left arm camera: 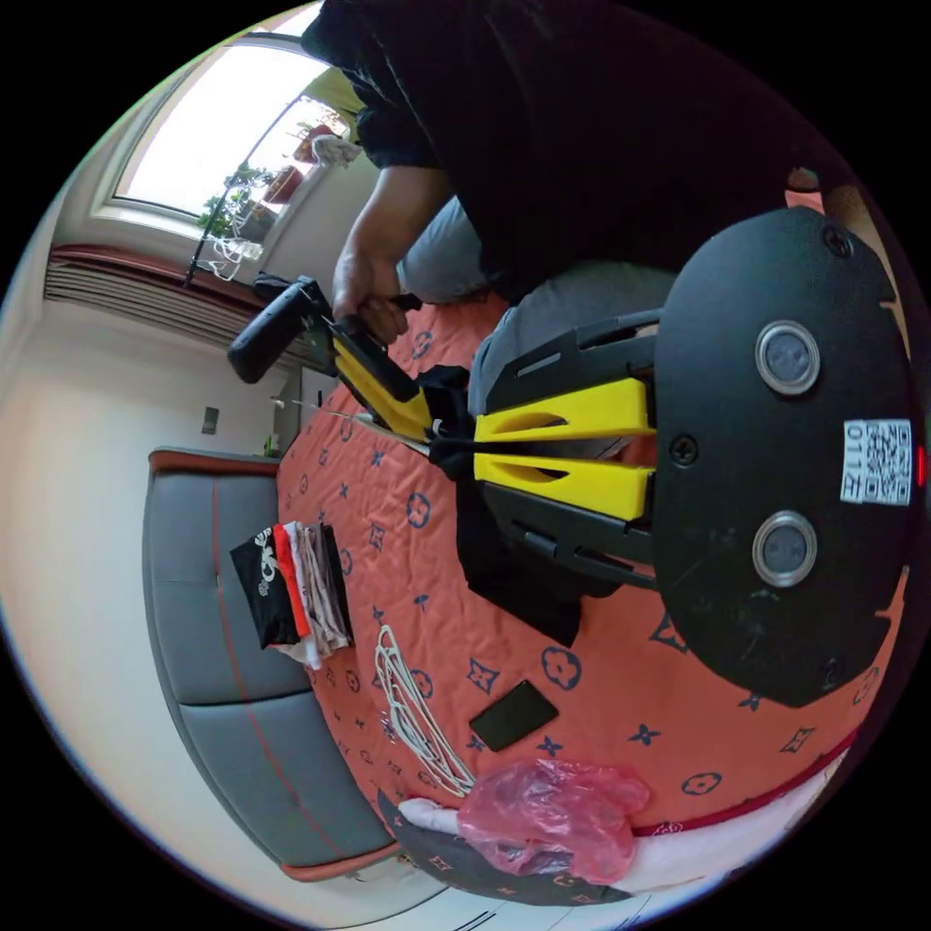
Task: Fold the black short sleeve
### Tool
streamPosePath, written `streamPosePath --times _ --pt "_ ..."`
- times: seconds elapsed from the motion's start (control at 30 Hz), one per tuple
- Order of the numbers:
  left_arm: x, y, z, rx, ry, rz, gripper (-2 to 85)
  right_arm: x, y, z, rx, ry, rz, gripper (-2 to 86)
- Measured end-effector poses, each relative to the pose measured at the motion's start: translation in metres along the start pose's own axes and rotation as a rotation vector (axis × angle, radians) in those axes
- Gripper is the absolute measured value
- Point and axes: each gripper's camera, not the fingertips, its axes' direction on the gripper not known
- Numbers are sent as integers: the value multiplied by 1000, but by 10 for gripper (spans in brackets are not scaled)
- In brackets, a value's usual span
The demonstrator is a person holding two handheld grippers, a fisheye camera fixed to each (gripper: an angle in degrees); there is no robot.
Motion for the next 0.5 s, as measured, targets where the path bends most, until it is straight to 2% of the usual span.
streamPosePath --times 0.03,0.13,0.2,0.27,0.4,0.5 --pt "1 3 0 -10 -9 4 0 -9 1 -2 -24 39 -21 62" --pt "2 13 3 -51 -66 13 0 -48 13 -14 -65 348 -77 61" --pt "0 19 5 -64 -75 1 0 -67 23 -19 -91 670 -98 79" --pt "-2 22 8 -68 -68 -6 0 -76 28 -17 -79 847 -138 101" --pt "0 24 14 -98 -71 37 0 -100 20 -3 -82 948 -366 102" --pt "8 24 16 -131 -77 110 2 -113 -3 -6 -89 890 -493 79"
